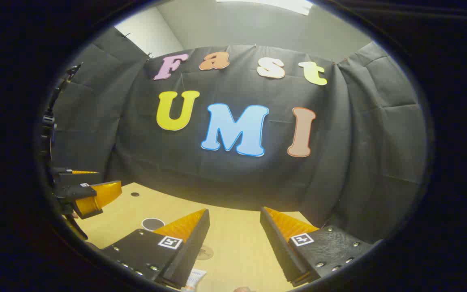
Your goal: Put the toothbrush and toothpaste on the desktop into the cup, then pick up the cup and place it on the coaster on the desktop.
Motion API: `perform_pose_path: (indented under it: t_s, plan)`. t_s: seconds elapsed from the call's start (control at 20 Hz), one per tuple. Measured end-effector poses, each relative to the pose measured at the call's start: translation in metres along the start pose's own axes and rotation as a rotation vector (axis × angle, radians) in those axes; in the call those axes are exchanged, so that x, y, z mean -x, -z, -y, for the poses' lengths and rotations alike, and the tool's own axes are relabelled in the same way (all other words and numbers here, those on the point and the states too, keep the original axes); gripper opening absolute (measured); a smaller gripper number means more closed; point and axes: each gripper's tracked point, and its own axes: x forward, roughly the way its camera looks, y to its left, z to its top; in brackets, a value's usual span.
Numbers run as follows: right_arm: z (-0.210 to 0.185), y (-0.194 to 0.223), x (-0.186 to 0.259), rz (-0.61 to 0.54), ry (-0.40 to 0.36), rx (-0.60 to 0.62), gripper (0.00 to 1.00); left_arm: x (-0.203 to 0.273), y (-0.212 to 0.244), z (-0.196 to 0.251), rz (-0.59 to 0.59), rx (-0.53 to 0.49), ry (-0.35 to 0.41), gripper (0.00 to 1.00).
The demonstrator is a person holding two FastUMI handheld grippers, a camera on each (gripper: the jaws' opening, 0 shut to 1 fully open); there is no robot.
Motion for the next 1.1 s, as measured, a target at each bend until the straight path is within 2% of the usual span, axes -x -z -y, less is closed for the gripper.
perform_pose_path:
  t_s: [0.05,0.1,0.3,0.4,0.6,0.65,0.7,1.05,1.1]
  plan:
    - [0.000,0.000,0.000,0.000,0.000,0.000,0.77,0.000,0.000,0.000,0.000,0.000,0.000,1.00]
    - [0.000,0.000,0.000,0.000,0.000,0.000,0.82,0.000,0.000,0.000,0.000,0.000,0.000,0.95]
    - [0.000,-0.001,-0.001,0.004,-0.003,0.000,0.82,0.003,0.003,-0.001,-0.021,-0.007,-0.001,0.95]
    - [0.001,-0.002,-0.001,-0.006,-0.002,-0.020,0.82,0.004,0.006,0.001,-0.041,0.014,-0.003,0.95]
    - [0.004,0.002,-0.003,-0.019,0.000,-0.048,0.82,0.000,0.001,0.000,-0.010,-0.009,0.001,0.95]
    - [0.004,0.003,-0.003,-0.022,0.002,-0.052,0.77,0.000,0.001,0.000,-0.005,-0.011,0.002,1.00]
    - [0.005,0.004,-0.003,-0.027,0.003,-0.057,0.82,0.001,0.000,0.000,-0.002,-0.009,0.003,0.95]
    - [-0.003,0.015,-0.001,-0.088,-0.012,-0.057,0.82,0.001,0.010,0.001,-0.062,-0.009,0.018,0.95]
    - [-0.004,0.019,-0.003,-0.105,-0.010,-0.055,0.82,0.001,0.012,0.001,-0.081,0.003,0.020,1.00]
